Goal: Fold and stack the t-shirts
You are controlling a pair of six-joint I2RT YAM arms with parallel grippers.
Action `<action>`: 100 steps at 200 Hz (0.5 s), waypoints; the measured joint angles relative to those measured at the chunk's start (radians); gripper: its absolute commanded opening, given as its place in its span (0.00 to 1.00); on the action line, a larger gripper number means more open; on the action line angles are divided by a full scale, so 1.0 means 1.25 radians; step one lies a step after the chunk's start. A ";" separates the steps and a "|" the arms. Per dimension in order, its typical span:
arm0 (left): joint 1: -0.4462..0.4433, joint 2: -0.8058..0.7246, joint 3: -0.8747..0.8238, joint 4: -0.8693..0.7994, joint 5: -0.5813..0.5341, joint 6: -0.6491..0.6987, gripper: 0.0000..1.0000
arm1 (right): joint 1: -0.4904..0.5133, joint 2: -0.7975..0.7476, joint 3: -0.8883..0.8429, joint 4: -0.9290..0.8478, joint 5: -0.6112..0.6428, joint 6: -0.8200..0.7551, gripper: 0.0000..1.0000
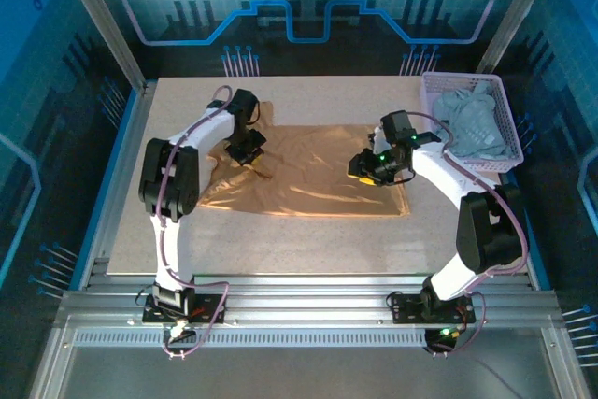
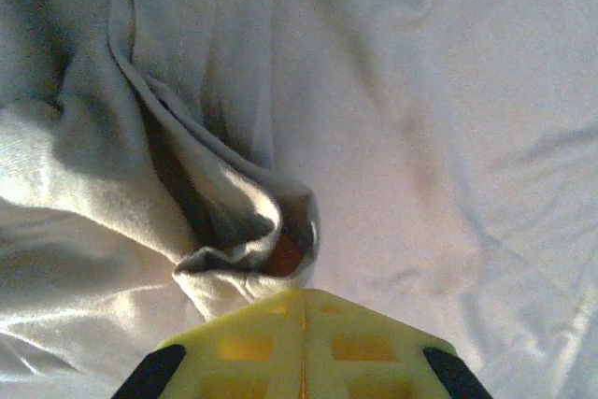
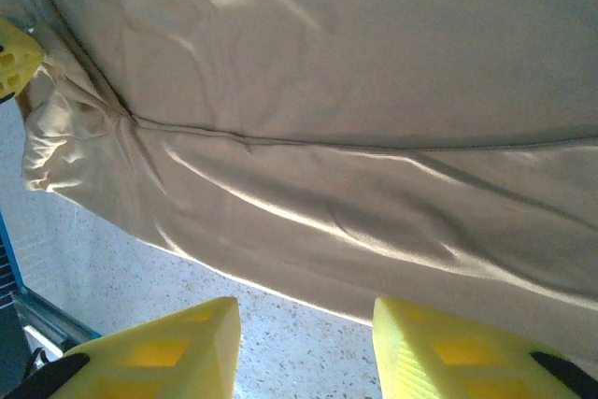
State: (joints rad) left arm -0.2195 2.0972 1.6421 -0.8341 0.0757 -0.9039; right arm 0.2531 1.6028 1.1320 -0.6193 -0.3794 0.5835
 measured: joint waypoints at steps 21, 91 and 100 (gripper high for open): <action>0.000 0.013 0.014 -0.016 -0.010 0.017 0.36 | -0.002 0.000 0.000 0.000 -0.001 0.000 0.43; 0.022 0.012 -0.011 0.009 -0.045 0.101 0.45 | -0.004 0.000 0.000 0.000 -0.015 0.002 0.43; 0.027 0.012 -0.019 0.021 -0.042 0.112 0.43 | -0.004 0.000 0.000 0.000 -0.016 0.002 0.43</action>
State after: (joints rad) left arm -0.1860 2.1120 1.6180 -0.8078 0.0227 -0.7639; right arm 0.2478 1.6028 1.1320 -0.6189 -0.4000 0.5861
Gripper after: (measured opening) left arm 0.454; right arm 0.426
